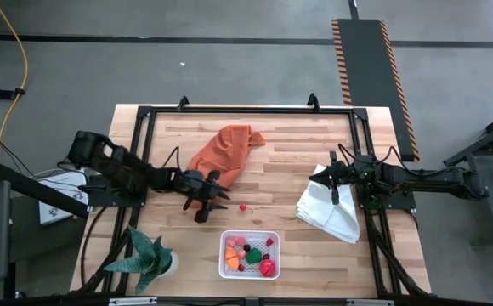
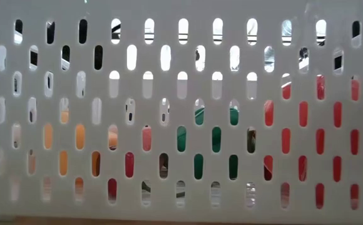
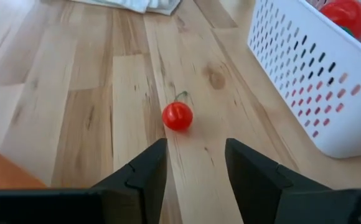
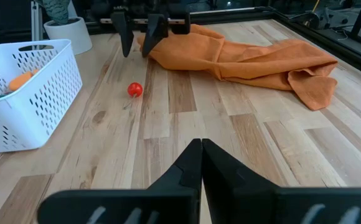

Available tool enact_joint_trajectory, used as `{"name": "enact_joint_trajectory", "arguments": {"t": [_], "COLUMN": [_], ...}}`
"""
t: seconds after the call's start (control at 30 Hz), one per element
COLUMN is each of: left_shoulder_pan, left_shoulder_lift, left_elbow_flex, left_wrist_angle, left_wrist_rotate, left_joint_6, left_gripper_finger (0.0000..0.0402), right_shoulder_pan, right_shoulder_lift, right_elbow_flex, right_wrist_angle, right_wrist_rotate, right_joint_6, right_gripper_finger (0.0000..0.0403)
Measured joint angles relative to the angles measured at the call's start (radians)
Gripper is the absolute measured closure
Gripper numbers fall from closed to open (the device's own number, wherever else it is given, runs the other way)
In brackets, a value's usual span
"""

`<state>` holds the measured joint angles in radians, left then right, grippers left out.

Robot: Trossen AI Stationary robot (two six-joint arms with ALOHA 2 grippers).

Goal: Pick and placing Produce into tupperware
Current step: Put the red cherry into the white bin

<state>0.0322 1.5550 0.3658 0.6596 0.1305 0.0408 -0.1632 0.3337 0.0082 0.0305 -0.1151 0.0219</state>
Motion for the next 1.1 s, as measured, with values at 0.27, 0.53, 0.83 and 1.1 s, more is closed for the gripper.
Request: {"name": "enact_joint_trajectory", "arguments": {"t": [0.27, 0.53, 0.83, 1.1], "left_shoulder_pan": [0.0, 0.0, 0.0, 0.0], "left_shoulder_lift": [0.058, 0.12, 0.173, 0.217], "left_elbow_flex": [0.022, 0.022, 0.04, 0.096], "left_wrist_angle": [0.029, 0.11, 0.16, 0.151], "left_wrist_rotate": [0.007, 0.007, 0.008, 0.01], "left_joint_6": [0.008, 0.005, -0.002, 0.01], "left_gripper_finger": [0.0252, 0.0252, 0.0252, 0.0252], "right_shoulder_pan": [0.0, 0.0, 0.0, 0.0], "right_shoulder_lift": [0.0, 0.0, 0.0, 0.0], "right_elbow_flex": [0.0, 0.0, 0.0, 0.0], "right_wrist_angle": [0.0, 0.0, 0.0, 0.0], "right_wrist_rotate": [0.0, 0.0, 0.0, 0.0], "right_joint_6": [0.0, 0.0, 0.0, 0.0], "right_gripper_finger": [0.0402, 0.0402, 0.0402, 0.0402]}}
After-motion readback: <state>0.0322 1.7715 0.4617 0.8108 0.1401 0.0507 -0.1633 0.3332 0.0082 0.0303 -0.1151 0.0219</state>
